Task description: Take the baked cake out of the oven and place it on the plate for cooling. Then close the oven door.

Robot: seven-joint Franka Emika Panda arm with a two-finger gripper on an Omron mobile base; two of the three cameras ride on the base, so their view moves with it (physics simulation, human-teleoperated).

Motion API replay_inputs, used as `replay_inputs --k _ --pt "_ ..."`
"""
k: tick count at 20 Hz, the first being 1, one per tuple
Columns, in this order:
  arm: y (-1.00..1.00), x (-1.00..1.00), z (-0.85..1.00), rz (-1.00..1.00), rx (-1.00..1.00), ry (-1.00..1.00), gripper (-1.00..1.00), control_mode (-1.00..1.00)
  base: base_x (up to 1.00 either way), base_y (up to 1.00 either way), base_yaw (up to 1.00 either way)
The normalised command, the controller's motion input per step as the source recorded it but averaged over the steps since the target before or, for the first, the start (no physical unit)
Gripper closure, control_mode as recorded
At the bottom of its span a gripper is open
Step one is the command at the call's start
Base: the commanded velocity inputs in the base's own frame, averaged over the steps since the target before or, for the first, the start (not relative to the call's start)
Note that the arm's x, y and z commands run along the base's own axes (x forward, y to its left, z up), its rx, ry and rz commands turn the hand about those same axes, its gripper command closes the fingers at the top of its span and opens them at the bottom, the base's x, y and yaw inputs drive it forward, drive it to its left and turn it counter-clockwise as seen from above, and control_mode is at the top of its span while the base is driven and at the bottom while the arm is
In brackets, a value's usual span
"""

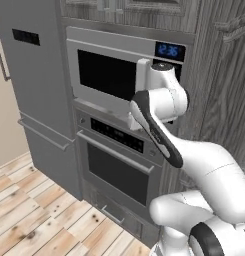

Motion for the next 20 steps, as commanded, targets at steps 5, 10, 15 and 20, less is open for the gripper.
replay_inputs --k 5,10,15,20 --pt "0.49 0.0 -0.36 0.0 -0.15 0.0 -1.0 -1.0 0.0 0.0 0.0" --pt "0.33 0.01 -0.39 -0.01 -0.12 -0.03 -1.0 -1.0 0.0 0.0 0.0" --pt "0.14 0.04 -0.57 -0.01 -0.15 -0.08 -1.0 -1.0 0.0 0.0 0.0" --pt "0.05 0.08 -0.58 0.02 -0.12 -0.09 -1.0 -1.0 0.0 0.0 0.0"
